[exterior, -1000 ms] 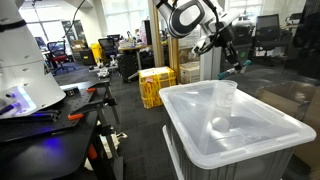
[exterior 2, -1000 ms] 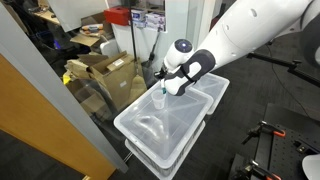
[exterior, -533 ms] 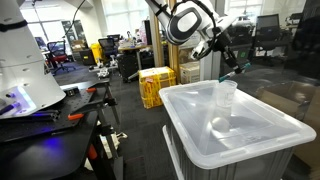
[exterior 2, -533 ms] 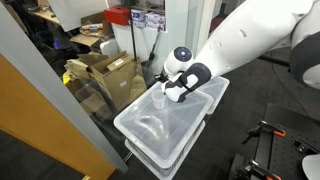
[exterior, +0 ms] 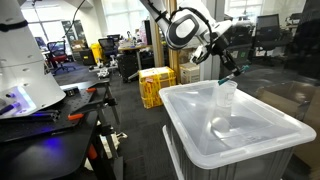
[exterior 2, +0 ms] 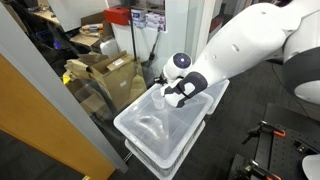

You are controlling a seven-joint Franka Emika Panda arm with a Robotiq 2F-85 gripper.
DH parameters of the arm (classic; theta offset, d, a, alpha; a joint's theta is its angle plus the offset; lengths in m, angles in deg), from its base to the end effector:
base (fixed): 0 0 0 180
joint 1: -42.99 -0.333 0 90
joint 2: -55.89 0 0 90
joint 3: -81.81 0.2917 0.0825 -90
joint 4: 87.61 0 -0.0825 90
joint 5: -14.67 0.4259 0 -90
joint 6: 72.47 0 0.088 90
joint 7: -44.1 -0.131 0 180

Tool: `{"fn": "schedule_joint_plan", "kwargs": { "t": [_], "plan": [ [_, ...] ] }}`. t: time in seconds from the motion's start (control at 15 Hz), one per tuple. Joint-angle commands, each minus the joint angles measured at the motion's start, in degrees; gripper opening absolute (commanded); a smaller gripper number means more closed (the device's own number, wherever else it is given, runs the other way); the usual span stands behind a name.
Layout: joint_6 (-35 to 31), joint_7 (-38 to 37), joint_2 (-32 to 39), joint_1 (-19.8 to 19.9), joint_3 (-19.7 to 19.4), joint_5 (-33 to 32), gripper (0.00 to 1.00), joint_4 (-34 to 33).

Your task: Put the marker inside the cup

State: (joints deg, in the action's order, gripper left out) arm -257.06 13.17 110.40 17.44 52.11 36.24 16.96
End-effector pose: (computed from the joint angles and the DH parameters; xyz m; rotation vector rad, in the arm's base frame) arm 0.6805 -0.0708 0.0690 2.6902 -0.9625 0.9669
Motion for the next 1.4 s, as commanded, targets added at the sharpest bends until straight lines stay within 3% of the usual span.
{"fn": "schedule_joint_plan", "kwargs": {
  "t": [0.0,0.73,1.33],
  "plan": [
    [-2.87,-0.49,2.19,-1.01,-1.05,2.41,0.05,-1.70],
    [-6.23,-1.40,7.89,-1.10,-1.61,2.46,0.05,-7.52],
    [-4.78,-1.21,11.45,-1.13,-1.99,2.63,0.05,-11.56]
  ]
}}
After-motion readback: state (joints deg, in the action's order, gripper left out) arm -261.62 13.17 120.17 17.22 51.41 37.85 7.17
